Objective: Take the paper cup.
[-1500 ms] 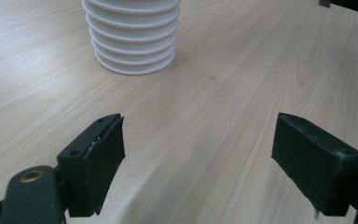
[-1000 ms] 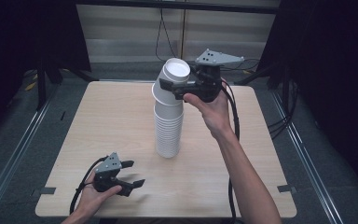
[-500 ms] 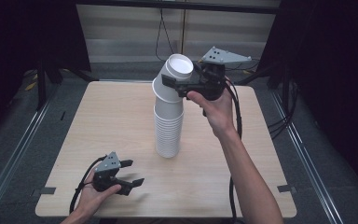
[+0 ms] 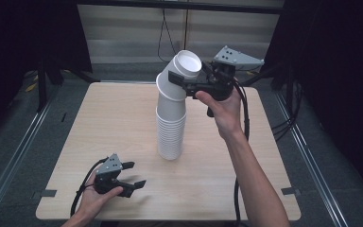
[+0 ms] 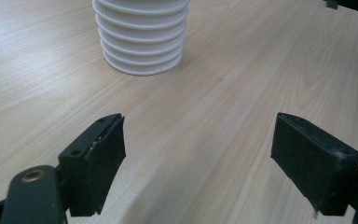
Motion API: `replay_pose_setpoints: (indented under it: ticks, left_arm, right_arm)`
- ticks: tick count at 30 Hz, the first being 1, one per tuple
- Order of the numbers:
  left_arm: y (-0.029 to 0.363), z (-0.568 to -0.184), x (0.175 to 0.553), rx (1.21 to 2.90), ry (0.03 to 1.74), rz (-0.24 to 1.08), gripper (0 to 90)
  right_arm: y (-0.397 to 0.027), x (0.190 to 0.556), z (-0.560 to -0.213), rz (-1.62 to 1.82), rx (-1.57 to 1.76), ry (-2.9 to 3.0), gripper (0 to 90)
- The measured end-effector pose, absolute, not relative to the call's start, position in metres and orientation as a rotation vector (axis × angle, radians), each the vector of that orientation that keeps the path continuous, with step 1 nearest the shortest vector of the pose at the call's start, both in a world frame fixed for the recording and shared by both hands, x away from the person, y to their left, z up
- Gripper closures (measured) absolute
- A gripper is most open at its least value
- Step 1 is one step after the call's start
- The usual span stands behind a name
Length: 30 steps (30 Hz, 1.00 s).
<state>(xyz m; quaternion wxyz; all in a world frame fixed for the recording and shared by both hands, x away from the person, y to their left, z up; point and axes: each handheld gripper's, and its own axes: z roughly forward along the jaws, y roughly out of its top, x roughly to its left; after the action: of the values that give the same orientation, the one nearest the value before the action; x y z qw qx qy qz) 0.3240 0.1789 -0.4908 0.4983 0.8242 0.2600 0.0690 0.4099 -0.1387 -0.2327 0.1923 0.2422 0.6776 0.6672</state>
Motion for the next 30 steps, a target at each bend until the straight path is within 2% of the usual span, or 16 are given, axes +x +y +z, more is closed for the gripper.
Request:
replay_pose_setpoints:
  ticks: [14, 30]
  left_arm:
    - [0.179, -0.491, 0.323, 1.993, 0.629, 0.17, 17.5]
    - [0.178, -0.491, 0.324, 1.993, 0.629, 0.171, 17.5]
  right_arm:
    - [-0.153, 0.404, -0.229, 1.916, 0.665, 1.847, 21.3]
    - [-0.184, 0.389, -0.24, 1.893, 0.701, 1.805, 21.3]
